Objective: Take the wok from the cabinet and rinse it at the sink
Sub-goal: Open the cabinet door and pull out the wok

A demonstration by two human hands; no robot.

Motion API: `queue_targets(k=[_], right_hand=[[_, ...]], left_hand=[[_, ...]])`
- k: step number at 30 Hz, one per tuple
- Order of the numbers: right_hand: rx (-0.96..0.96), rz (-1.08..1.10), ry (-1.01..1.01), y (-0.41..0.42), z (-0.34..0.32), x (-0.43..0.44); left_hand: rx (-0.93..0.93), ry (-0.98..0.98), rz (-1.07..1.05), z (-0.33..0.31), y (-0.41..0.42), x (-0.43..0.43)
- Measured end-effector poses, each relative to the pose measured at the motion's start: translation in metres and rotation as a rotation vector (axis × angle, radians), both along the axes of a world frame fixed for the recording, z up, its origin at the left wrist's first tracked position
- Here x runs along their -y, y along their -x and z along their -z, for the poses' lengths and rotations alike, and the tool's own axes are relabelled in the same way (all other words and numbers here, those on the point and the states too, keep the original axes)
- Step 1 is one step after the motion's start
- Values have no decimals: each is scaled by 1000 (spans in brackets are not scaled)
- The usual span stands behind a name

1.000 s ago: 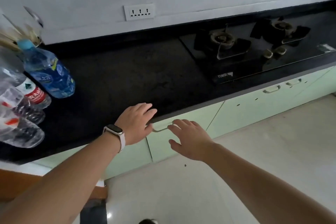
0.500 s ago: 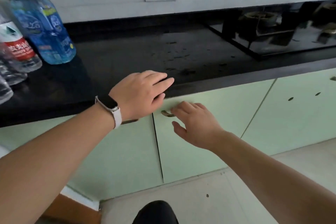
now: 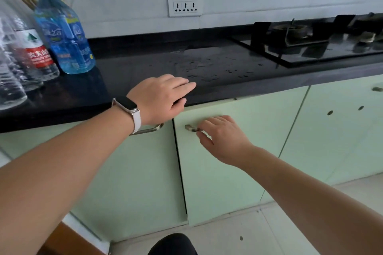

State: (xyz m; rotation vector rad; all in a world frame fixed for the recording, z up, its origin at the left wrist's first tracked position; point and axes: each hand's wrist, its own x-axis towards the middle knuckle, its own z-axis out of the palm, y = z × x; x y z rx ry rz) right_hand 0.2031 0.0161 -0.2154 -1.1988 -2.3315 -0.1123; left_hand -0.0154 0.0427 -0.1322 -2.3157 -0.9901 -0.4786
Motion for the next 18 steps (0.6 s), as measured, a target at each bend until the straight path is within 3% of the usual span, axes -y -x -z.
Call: queue_targets(k=[8, 18], right_hand=[[19, -61, 28, -20, -6, 30], [-65, -133, -102, -56, 0, 70]], left_hand=[[35, 90, -18, -1, 1, 12], [114, 157, 252, 46, -29, 63]])
